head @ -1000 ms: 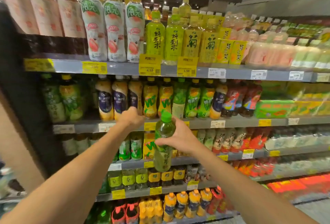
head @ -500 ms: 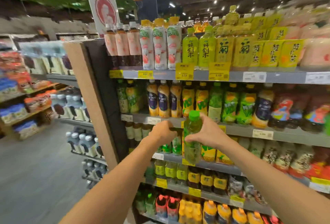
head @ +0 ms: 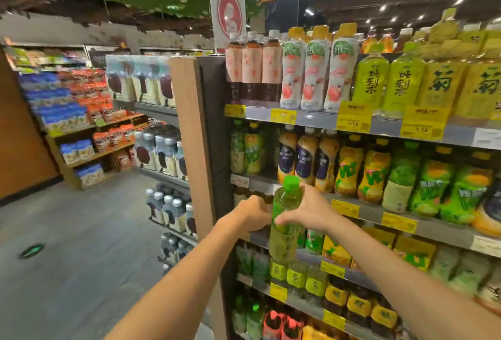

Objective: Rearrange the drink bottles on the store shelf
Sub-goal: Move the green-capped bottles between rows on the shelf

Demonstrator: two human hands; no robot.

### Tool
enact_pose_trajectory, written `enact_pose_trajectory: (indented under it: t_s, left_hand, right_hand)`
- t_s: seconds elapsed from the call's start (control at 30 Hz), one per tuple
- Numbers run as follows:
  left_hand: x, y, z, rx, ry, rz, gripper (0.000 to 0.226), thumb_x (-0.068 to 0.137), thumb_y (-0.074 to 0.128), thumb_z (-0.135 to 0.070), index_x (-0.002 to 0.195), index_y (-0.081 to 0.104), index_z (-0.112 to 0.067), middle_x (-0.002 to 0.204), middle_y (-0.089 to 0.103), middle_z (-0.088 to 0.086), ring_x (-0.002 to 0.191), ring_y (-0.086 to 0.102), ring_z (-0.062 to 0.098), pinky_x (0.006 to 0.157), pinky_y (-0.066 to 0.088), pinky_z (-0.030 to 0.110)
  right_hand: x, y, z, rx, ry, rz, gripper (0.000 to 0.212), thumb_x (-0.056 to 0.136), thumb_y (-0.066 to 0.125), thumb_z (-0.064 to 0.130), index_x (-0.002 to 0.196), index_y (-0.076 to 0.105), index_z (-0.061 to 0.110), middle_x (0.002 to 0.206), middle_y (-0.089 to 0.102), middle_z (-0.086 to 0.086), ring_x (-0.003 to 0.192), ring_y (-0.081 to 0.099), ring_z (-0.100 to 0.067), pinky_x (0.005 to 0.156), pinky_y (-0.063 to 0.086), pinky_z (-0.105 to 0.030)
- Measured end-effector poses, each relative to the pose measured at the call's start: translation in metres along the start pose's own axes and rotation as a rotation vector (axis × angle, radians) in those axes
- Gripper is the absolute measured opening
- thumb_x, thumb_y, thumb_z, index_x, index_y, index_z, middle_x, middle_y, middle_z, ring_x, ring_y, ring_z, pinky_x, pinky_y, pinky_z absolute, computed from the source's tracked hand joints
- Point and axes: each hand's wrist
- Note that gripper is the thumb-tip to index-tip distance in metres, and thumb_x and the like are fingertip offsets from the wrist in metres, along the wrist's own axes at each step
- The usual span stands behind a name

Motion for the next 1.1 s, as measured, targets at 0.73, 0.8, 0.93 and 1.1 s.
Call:
enact_pose_trajectory:
  t_s: [0.73,0.8,0.93,1.1]
  left_hand:
    - [0.243,-0.082,0.006,-0.366,-0.024,-0.314,0.079,0.093,0.067,-0.043,0.156,0.033,-0.009,0.161,0.039,0.019,0.145,0.045,0.039,0.115,0.044,0.049]
    - [0.249,-0.079,0.003,-0.397,-0.008,-0.359,0.094,0.094,0.070,-0.035,0.164,0.010,-0.016,0.172,0.010,0.017,0.157,0.023,0.038,0.123,0.031,0.049]
    - [0.250,-0.073,0.000,-0.277,0.051,-0.395,0.095,0.098,0.063,-0.036,0.165,-0.002,-0.017,0.160,0.037,0.021,0.144,0.044,0.039,0.113,0.040,0.050]
    - [0.224,-0.072,0.009,-0.393,0.050,-0.521,0.048,0.087,0.077,-0.031,0.125,0.059,-0.008,0.119,0.072,0.019,0.113,0.068,0.040,0.096,0.055,0.047]
  right_hand:
    - [0.130,0.038,-0.005,0.085,0.223,-0.214,0.086,0.051,0.096,0.018,0.126,0.053,0.016,0.113,0.069,0.001,0.102,0.068,-0.014,0.097,0.053,-0.037]
    - [0.137,0.035,-0.007,0.079,0.229,-0.262,0.089,0.047,0.095,0.024,0.126,0.052,0.019,0.115,0.068,0.003,0.104,0.066,-0.015,0.100,0.051,-0.039]
    - [0.157,0.025,-0.004,0.070,0.196,-0.369,0.071,0.045,0.091,0.029,0.108,0.060,0.025,0.098,0.074,0.004,0.092,0.071,-0.015,0.093,0.055,-0.041]
    - [0.180,0.018,0.011,0.094,0.137,-0.429,0.065,0.056,0.091,0.024,0.112,0.059,0.021,0.100,0.073,0.002,0.093,0.070,-0.016,0.091,0.055,-0.038]
Point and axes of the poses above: each hand's wrist, its own x-axis towards the middle knuckle, its own y-axis out of the palm, z = x × y
